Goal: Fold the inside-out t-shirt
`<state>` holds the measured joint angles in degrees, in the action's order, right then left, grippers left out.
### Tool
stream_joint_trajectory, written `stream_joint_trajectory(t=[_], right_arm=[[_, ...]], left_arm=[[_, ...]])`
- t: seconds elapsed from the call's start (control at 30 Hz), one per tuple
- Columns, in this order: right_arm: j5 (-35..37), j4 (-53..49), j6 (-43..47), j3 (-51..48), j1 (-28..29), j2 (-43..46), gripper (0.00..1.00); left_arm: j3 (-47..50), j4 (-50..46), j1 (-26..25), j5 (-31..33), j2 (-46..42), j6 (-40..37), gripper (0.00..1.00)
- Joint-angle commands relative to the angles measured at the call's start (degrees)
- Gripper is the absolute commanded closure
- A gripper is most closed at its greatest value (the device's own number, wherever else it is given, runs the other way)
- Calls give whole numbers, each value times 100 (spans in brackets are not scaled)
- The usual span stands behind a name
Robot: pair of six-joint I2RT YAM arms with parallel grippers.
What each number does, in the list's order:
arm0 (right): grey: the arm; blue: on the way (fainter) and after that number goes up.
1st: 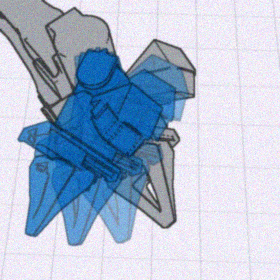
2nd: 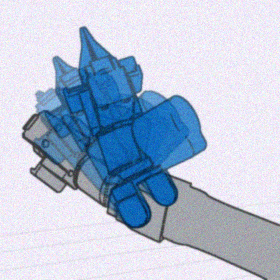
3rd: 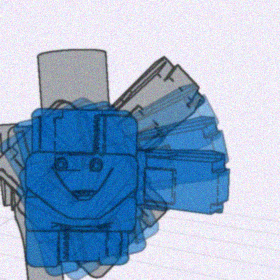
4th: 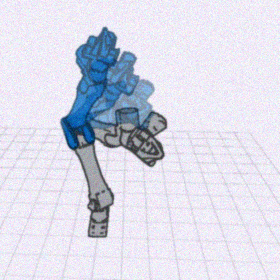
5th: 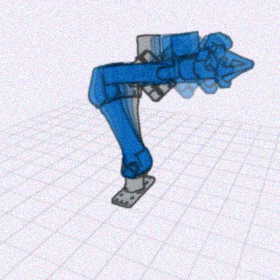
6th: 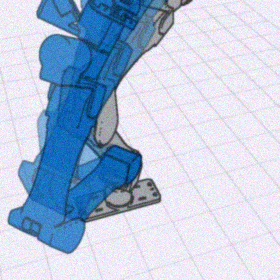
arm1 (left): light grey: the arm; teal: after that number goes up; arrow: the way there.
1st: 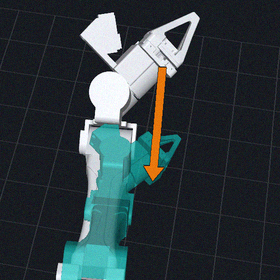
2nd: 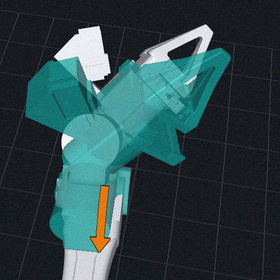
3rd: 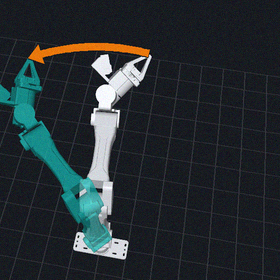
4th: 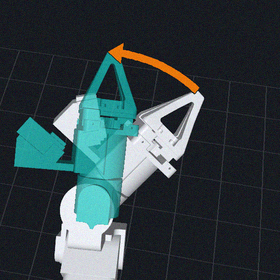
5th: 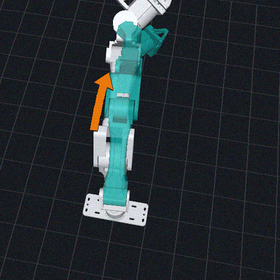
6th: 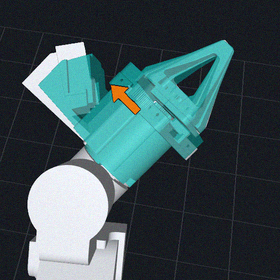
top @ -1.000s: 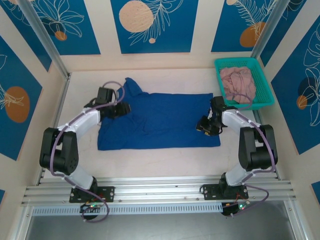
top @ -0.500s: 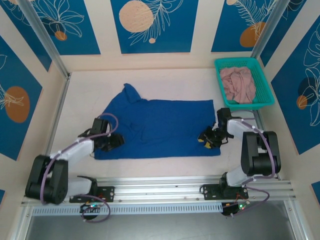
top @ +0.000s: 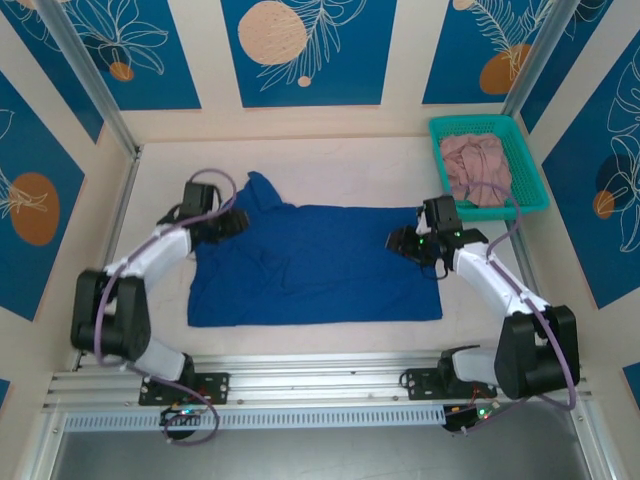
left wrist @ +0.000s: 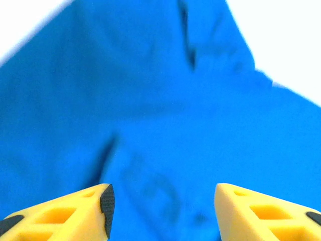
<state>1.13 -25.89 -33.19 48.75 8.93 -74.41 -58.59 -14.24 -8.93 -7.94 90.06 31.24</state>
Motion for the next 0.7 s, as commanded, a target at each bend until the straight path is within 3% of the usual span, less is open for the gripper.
stream_joint_trajectory(t=[0.0, 0.37, 0.67], right_arm=[[543, 691, 215, 558, -351, -696, 47], [1626, -291, 414, 3168, -604, -3343, 45], [2188, -1528, 340, 4816, -675, -4775, 46]], left_arm=[[-1082, 269, 321, -28, 1013, -445, 43], [-4683, -978, 497, -504, 3958, -974, 40], [-5968, -1463, 489, -1058, 4928, -950, 39]])
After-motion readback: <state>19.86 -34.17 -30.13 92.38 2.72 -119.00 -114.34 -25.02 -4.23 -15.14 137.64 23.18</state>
